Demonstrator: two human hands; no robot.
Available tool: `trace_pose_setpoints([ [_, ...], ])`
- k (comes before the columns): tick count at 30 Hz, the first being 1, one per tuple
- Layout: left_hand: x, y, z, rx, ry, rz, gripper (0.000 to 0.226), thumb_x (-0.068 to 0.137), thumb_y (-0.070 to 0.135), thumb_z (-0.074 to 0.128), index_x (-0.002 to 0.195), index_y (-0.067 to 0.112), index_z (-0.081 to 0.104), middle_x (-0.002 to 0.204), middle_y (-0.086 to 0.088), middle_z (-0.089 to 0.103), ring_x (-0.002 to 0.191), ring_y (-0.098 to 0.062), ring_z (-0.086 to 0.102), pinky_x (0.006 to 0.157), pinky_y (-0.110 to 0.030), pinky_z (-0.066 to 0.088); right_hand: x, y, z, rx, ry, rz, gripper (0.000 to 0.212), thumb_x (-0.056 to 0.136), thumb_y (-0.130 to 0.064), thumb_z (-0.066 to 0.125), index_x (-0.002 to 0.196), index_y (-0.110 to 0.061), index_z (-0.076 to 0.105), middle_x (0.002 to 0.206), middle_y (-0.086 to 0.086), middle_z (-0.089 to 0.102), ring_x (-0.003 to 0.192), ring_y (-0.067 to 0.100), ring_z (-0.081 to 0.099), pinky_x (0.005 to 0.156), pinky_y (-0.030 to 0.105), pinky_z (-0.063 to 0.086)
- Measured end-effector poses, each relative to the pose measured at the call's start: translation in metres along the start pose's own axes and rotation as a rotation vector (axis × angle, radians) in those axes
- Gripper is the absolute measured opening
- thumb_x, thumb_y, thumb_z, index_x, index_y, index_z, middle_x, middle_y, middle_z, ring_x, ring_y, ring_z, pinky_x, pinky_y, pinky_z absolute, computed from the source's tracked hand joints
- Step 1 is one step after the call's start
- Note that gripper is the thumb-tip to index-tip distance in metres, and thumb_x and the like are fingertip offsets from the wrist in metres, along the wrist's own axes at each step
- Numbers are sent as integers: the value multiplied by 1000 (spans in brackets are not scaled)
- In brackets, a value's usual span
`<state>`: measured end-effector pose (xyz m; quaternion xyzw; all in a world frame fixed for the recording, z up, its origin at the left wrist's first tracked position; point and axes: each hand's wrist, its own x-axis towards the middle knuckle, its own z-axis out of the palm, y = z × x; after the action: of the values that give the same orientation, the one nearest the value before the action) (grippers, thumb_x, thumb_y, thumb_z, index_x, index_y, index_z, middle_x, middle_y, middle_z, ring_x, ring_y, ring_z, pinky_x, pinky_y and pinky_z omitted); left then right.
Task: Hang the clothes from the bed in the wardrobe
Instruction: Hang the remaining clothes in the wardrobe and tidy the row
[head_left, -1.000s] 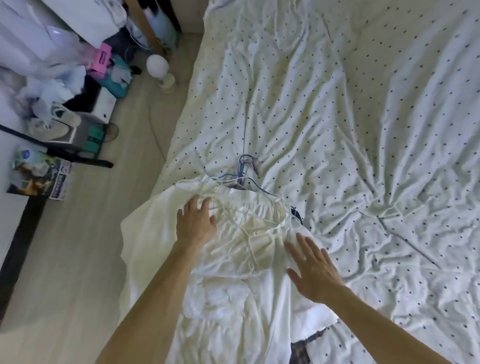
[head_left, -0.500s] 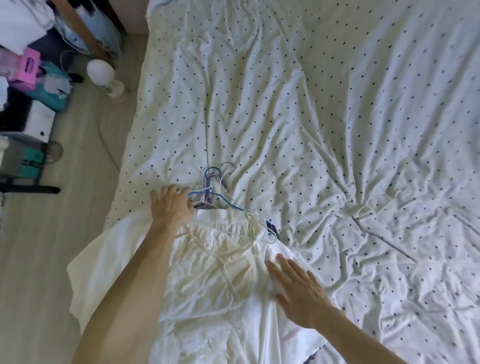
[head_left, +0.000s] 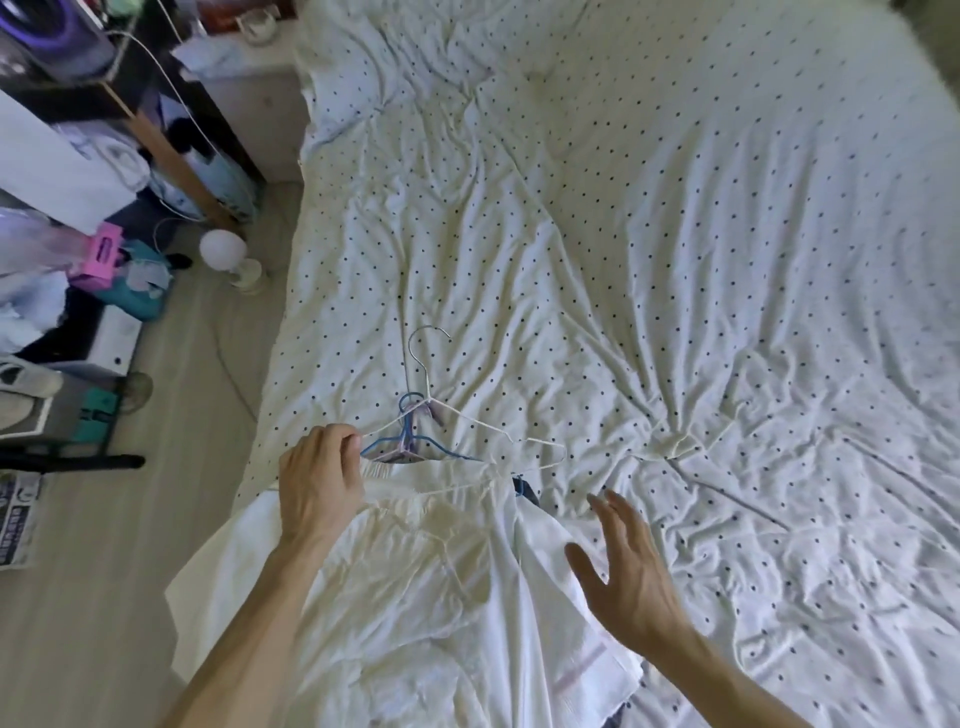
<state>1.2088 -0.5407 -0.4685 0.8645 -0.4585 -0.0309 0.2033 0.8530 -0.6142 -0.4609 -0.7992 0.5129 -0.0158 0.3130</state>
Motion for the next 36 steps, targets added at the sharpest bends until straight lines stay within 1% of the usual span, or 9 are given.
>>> trace_pose_setpoints([
  [5, -17, 81, -73, -132, 79, 116, 13, 96, 26, 47, 96, 22, 59, 85, 8, 62, 73, -23, 59, 76, -40, 40, -4, -11, -88, -33, 232, -130, 79, 94, -68, 35, 159, -30, 11, 166, 7, 13, 149, 28, 21, 115, 49, 27],
  [9, -13, 175, -135, -314, 203, 174, 9, 95, 18, 54, 96, 19, 62, 86, 12, 59, 69, -19, 59, 74, -48, 50, -34, -3, -160, -124, 275, -192, 75, 93, -76, 21, 157, -43, 0, 162, 3, 26, 149, 25, 21, 119, 48, 22],
  [14, -17, 311, -197, -438, 271, 437, 5, 99, 21, 58, 101, 24, 62, 89, 13, 61, 73, -13, 60, 70, -50, 51, -112, 17, -252, -49, 700, -136, 75, 90, -64, 46, 152, -23, 33, 140, 13, 38, 119, 30, 43, 90, 52, 47],
  [18, -50, 442, -221, -435, 287, 667, 13, 100, 28, 54, 97, 22, 66, 83, 12, 60, 71, -13, 56, 76, -46, 48, -188, 51, -345, -144, 1090, -98, 68, 89, -51, 56, 144, -15, 41, 138, 20, 44, 125, 35, 43, 102, 49, 36],
  [21, -101, 544, -233, -546, 240, 814, 17, 101, 30, 53, 95, 21, 67, 81, 18, 53, 71, -8, 51, 76, -47, 48, -259, 103, -412, -299, 1074, 32, 52, 96, -57, 40, 136, -25, 53, 126, 5, 59, 121, 29, 53, 102, 48, 36],
  [23, -140, 606, -240, -616, 218, 916, 17, 100, 31, 54, 93, 22, 67, 78, 19, 50, 71, -7, 51, 73, -47, 49, -318, 146, -443, -297, 1067, 80, 54, 101, -61, 22, 103, -24, 61, 91, -1, 62, 92, 30, 62, 77, 39, 45],
  [26, -203, 696, -252, -693, 174, 1052, 19, 98, 36, 55, 92, 23, 67, 76, 15, 54, 69, -9, 54, 71, -43, 49, -422, 202, -483, -303, 1241, 175, 46, 102, -57, 33, 71, -23, 40, 65, -5, 48, 66, 33, 59, 54, 29, 35],
  [31, -308, 844, -279, -774, 0, 1219, 16, 97, 33, 62, 99, 19, 70, 89, 8, 64, 73, -12, 57, 71, -28, 48, -586, 253, -551, -284, 1476, 322, 44, 94, -57, 56, 74, -18, 68, 74, -5, 60, 67, 29, 61, 59, 28, 34],
  [36, -401, 958, -315, -782, -118, 1495, 18, 99, 32, 59, 102, 17, 70, 93, 2, 69, 77, -14, 61, 69, -25, 45, -731, 277, -596, -276, 1588, 489, 47, 83, -68, 50, 80, -26, 71, 73, -13, 55, 73, 19, 55, 65, 32, 35],
])
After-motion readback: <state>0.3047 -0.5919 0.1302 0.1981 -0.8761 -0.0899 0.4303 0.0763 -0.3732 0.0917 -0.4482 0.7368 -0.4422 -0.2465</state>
